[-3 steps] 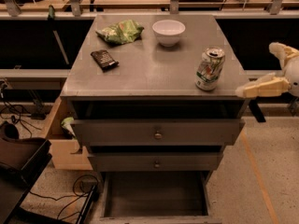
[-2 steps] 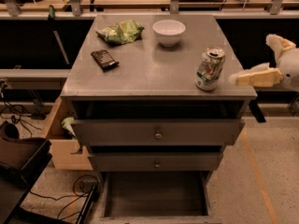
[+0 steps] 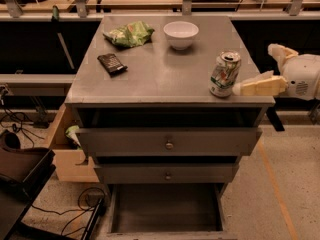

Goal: Place 7up can into white bowl

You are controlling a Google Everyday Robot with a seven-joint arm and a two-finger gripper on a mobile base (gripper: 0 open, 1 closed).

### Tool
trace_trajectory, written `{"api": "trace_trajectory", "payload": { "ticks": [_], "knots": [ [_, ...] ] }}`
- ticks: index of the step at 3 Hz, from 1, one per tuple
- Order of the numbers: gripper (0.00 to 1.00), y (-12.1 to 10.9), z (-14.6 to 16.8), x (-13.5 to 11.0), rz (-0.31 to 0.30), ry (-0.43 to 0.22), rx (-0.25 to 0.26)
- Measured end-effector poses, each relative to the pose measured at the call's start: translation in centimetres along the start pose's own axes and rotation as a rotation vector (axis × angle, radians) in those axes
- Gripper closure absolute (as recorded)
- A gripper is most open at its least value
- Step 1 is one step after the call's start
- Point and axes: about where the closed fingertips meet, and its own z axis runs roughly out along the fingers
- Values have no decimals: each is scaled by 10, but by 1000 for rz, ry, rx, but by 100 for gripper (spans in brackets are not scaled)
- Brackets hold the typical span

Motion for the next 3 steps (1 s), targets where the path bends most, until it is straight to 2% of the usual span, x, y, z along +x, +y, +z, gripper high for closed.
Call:
{"api": "trace_trajectory", "payload": {
  "ticks": [1, 2, 3],
  "knots": [
    [0, 3, 36, 11, 53, -34, -62],
    [0, -1, 61, 17, 99, -117, -97],
    [17, -3, 82, 14, 105, -192, -127]
  ]
}}
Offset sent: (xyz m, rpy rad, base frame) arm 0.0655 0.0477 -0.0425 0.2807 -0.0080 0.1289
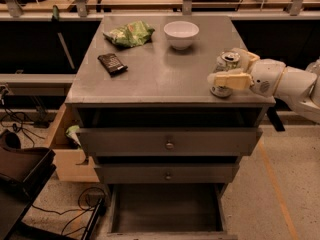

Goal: Place 7up can into white bowl

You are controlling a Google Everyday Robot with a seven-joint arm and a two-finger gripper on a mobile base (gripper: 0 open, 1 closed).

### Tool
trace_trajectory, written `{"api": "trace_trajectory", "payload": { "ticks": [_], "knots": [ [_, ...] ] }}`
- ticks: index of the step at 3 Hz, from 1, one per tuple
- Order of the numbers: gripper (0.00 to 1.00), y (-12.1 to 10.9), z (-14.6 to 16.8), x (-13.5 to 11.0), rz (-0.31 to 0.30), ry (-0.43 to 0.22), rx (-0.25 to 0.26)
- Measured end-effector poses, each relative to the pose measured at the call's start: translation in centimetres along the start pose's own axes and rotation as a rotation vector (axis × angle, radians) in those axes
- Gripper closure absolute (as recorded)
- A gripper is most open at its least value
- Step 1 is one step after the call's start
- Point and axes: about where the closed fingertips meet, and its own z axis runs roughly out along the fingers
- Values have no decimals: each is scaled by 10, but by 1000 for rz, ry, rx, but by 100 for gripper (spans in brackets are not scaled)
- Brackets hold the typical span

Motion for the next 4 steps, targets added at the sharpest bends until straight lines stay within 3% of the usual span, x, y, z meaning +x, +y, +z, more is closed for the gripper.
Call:
{"api": "trace_trajectory", "payload": {
  "ticks": [3, 4],
  "knots": [
    [95, 5, 8, -1, 0, -2, -15],
    [100, -5, 32, -11, 3, -22, -50]
  ]
}}
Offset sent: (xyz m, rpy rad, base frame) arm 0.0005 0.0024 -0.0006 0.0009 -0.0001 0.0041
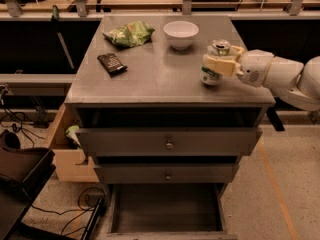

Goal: Place 7up can into white bowl

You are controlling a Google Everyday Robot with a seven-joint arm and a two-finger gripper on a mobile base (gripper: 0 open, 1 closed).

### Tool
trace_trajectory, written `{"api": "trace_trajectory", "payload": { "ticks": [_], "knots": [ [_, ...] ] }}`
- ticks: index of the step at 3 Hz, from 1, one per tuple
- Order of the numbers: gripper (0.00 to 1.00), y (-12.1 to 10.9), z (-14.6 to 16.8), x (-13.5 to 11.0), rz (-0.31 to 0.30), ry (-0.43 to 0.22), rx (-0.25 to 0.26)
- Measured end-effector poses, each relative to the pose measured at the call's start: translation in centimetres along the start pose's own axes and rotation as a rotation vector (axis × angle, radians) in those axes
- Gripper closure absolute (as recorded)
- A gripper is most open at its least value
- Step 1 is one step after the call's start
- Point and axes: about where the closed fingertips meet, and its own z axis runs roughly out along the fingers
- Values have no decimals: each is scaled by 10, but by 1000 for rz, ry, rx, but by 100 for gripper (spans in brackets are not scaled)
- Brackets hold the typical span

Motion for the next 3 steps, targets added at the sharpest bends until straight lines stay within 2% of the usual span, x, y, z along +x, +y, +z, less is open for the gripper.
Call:
{"api": "trace_trajectory", "payload": {
  "ticks": [1, 2, 3],
  "knots": [
    [100, -23, 42, -16, 14, 8, -44],
    [100, -61, 95, -22, 47, 59, -40],
    [100, -83, 147, -25, 59, 114, -39]
  ]
}}
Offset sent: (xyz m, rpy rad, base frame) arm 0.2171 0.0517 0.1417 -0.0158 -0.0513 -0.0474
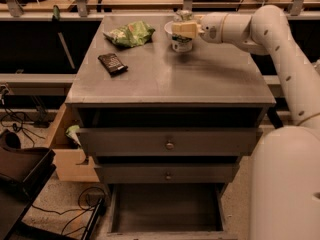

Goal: Place 7up can into white bowl

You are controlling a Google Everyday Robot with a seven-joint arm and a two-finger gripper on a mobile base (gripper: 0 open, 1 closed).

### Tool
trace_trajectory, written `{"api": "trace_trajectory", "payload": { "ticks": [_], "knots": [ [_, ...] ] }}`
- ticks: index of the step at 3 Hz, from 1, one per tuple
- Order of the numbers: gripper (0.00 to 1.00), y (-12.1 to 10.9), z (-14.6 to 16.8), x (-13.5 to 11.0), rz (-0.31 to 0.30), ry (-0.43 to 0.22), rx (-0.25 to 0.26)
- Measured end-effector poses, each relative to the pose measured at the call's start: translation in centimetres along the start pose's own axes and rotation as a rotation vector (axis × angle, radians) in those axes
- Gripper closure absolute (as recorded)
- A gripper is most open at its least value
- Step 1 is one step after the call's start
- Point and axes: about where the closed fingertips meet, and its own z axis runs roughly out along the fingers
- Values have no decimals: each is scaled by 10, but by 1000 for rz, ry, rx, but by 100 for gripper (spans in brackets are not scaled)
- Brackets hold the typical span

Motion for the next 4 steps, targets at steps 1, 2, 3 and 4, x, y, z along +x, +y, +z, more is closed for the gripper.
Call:
{"api": "trace_trajectory", "payload": {
  "ticks": [1, 2, 3, 4],
  "knots": [
    [100, -20, 7, -40, -49, -2, 53],
    [100, -32, -17, -104, -133, -75, 125],
    [100, -32, -17, -104, -133, -75, 124],
    [100, -35, -3, -100, -132, -66, 145]
  ]
}}
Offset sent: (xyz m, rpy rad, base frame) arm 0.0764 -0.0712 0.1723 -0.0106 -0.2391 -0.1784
